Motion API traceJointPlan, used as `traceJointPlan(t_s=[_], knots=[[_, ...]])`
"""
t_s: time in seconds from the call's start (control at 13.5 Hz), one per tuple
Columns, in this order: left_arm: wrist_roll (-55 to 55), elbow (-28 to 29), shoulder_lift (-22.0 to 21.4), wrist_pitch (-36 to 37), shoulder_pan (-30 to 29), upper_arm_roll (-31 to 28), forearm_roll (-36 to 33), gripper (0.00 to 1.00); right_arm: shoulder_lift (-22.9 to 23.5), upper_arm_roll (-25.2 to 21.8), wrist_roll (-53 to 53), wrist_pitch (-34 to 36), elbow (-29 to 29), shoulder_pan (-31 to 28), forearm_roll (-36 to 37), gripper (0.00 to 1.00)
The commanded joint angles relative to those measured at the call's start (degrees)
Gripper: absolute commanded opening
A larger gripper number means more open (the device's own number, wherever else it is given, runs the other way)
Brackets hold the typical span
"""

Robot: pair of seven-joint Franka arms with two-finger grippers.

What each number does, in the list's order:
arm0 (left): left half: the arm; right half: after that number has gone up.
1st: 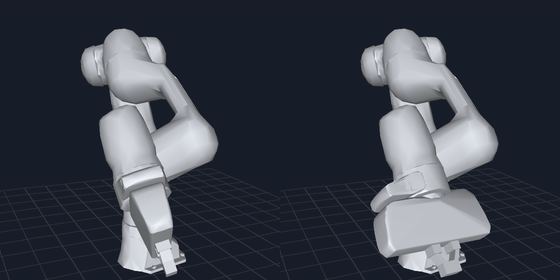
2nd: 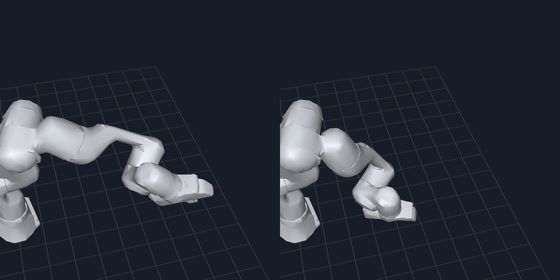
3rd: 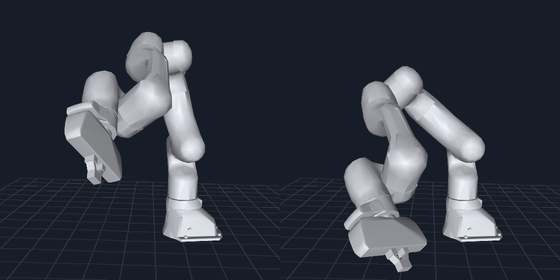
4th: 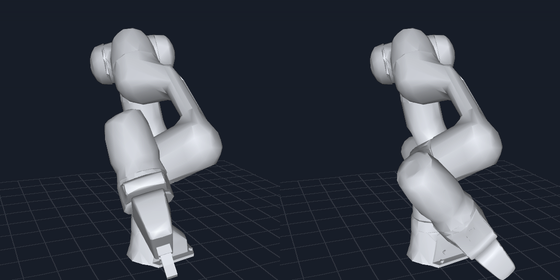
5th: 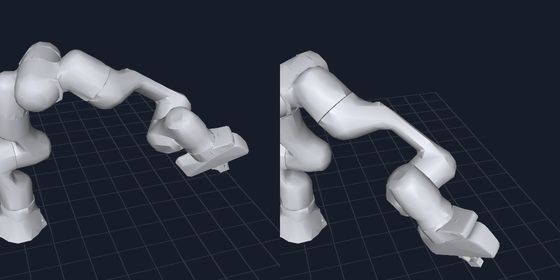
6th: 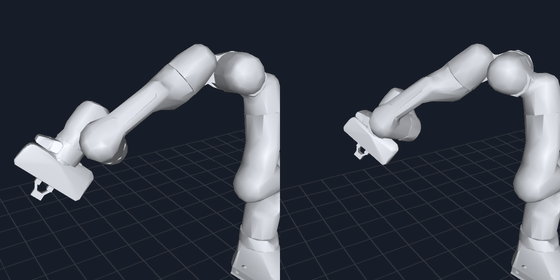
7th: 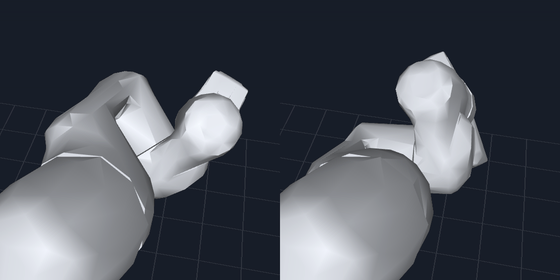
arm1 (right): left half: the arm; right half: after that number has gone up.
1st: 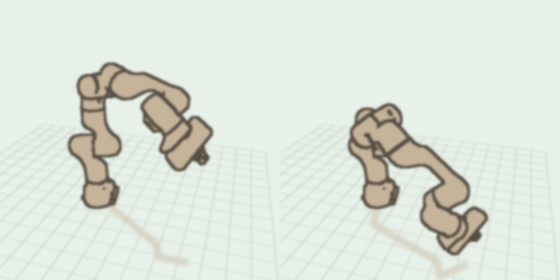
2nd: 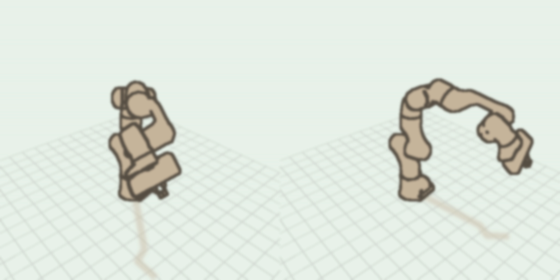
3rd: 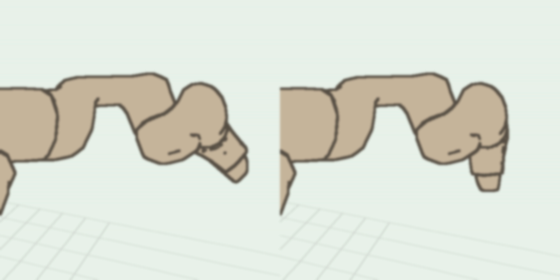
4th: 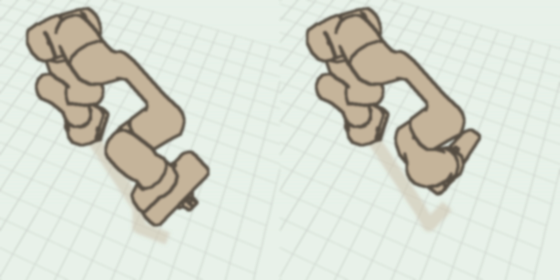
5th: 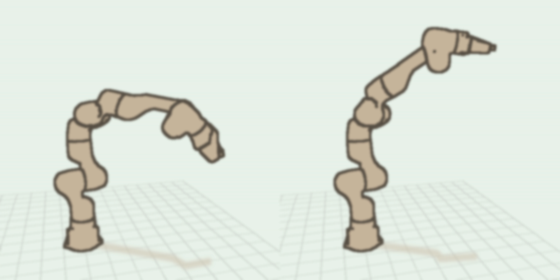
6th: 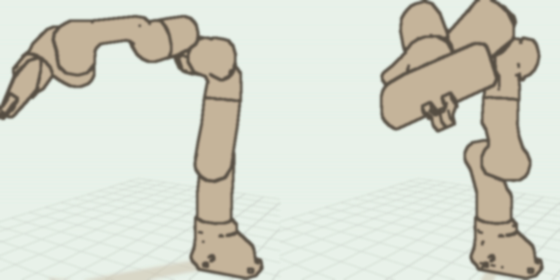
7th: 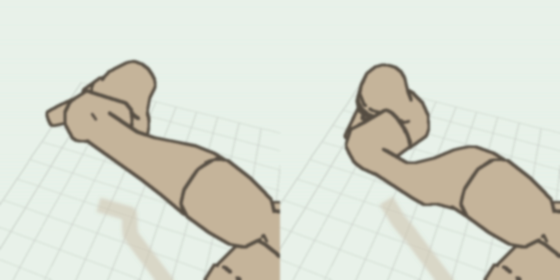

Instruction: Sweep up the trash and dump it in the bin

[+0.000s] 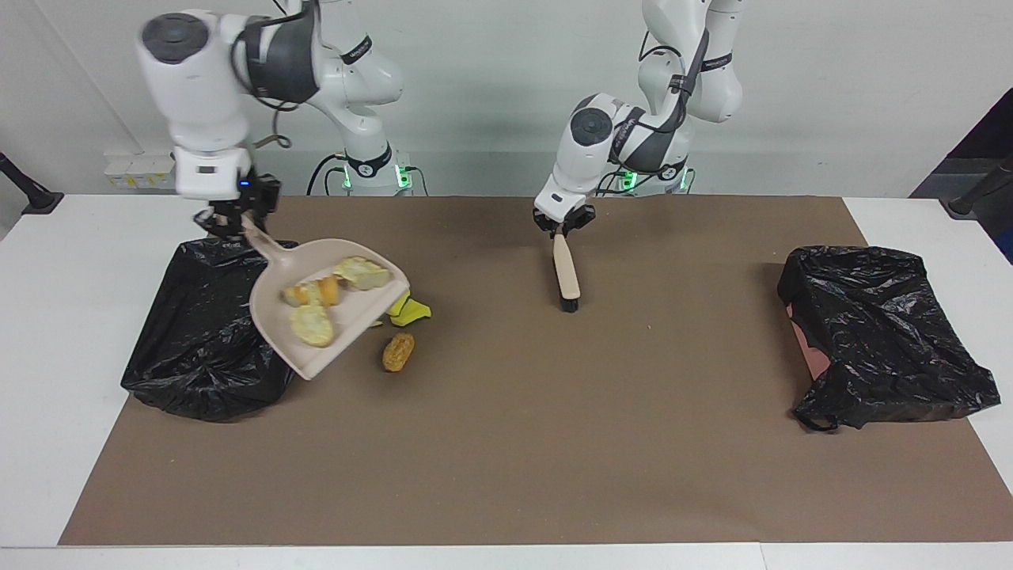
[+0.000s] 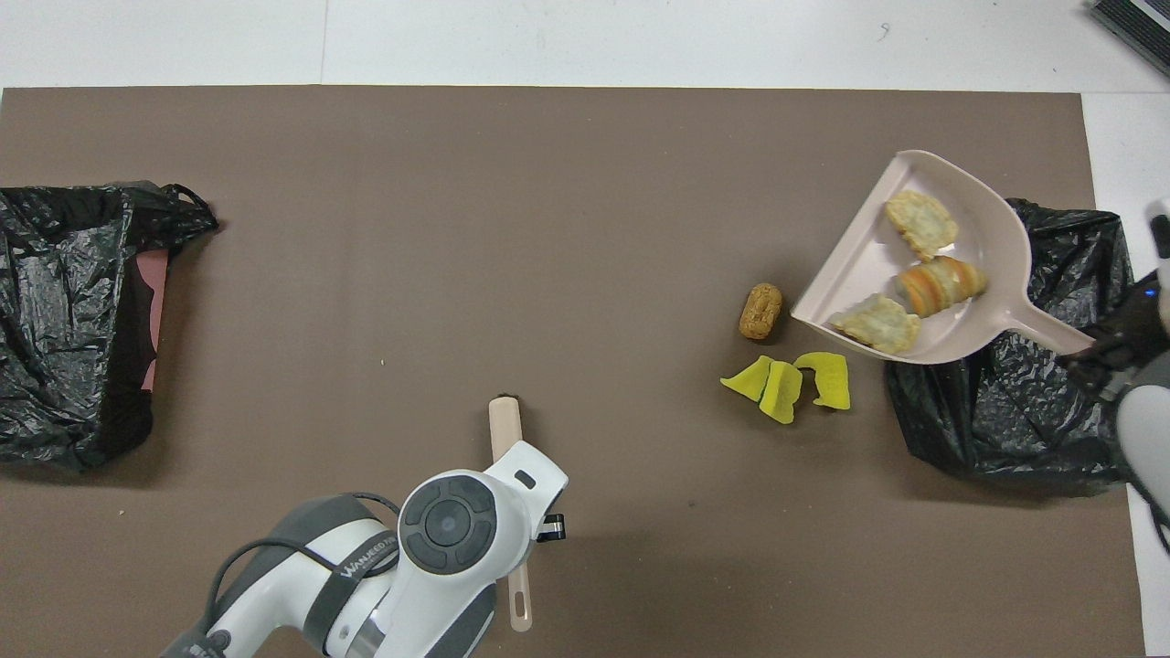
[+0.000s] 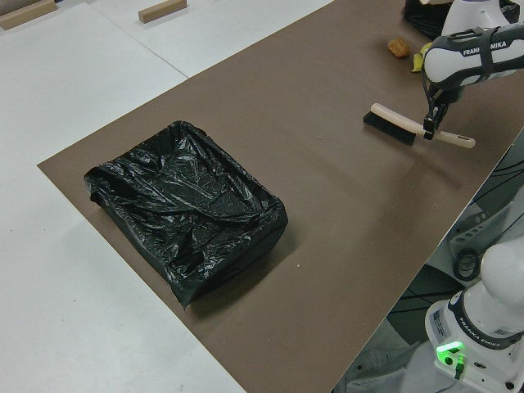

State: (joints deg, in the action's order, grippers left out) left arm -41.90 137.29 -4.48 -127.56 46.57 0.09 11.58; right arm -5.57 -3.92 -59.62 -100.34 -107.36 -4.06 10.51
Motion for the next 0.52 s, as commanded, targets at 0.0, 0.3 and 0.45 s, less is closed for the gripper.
traceJointPlan(t_s=[0.0, 0.3, 0.45], knots=[[-2.75, 2.98, -2.9, -2.68, 1.59, -0.79, -0.77, 0.0, 0.04, 0.49, -11.36, -1.77, 0.57, -7.51, 0.56, 0.0], [-2.75, 5.79, -3.96, -6.38, 1.59, -0.79, -0.69, 0.0, 2.58, 0.23, -27.98, -11.53, 0.39, -15.09, 7.66, 0.0], [-1.88, 5.53, -3.69, -6.29, 0.98, -0.79, -0.69, 0.69, 4.33, 0.32, -28.89, -14.17, -0.39, -15.1, 15.9, 0.0]])
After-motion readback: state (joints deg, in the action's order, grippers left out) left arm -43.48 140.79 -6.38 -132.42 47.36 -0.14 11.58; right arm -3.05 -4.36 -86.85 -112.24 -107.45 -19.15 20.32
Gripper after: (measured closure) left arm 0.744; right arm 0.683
